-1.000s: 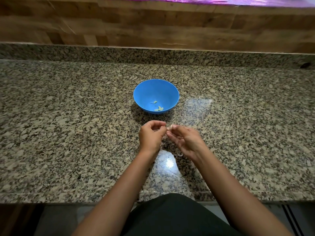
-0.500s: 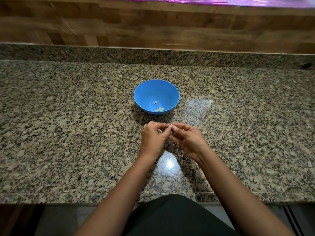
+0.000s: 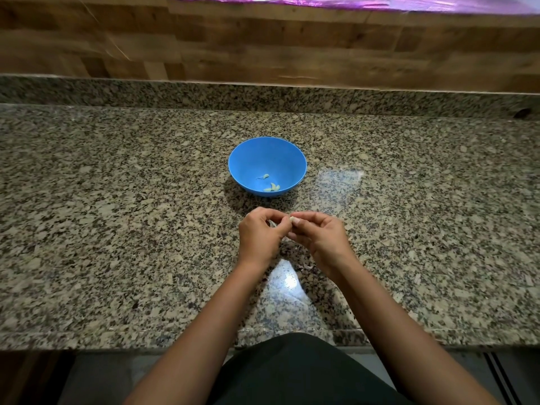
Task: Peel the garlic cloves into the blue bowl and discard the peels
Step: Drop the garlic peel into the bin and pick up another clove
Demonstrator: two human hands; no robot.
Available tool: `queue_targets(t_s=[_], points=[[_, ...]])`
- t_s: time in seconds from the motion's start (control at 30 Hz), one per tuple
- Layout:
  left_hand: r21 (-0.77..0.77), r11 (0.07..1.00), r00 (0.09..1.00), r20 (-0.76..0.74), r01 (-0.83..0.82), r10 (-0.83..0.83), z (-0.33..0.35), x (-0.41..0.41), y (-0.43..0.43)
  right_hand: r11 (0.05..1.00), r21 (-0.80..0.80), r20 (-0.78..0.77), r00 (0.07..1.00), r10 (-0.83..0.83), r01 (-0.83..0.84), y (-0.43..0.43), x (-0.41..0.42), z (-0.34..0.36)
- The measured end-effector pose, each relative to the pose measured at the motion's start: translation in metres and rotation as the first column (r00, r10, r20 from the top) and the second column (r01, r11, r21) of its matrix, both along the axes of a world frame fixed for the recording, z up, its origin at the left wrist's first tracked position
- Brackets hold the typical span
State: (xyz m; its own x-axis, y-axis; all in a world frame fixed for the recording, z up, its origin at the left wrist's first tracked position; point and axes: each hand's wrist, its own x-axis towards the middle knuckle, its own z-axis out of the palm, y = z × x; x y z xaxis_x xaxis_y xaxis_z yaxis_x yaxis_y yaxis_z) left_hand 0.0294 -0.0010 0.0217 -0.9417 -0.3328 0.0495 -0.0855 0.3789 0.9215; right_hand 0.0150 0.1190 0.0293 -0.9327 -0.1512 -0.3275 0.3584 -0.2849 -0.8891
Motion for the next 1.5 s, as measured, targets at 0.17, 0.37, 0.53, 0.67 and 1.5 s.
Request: queue_targets(t_s=[0.17,0.37,0.53,0.67,1.5], points=[[0.102,0.992,0.992,0.101,0.069,-0.080,0.000,0.000,-0.003,0.992,0.129,-0.068,0.997,0.023,-0.014,0.002,0.001,0.000],[0.380,0.923,0.980,0.150,0.062,-0.128,-0.001,-0.002,-0.006,0.941,0.337,-0.201,0.975,0.092,-0.020,0.003,0.003,-0.001],[0.375,0.925,0.980,0.152,0.063,-0.129,0.000,-0.001,-0.004,0.938,0.347,-0.211,0.974,0.075,0.003,0.003,0.003,-0.005],[0.331,0.943,0.982,0.160,0.046,-0.103,0.001,-0.002,-0.003,0.963,0.271,-0.157,0.986,0.054,-0.010,0.004,0.002,-0.005],[-0.502,0.815,0.907,-0.125,0.291,-0.401,-0.004,0.007,-0.004,0.986,-0.164,0.362,0.927,0.093,-0.035,0.018,-0.008,0.011]])
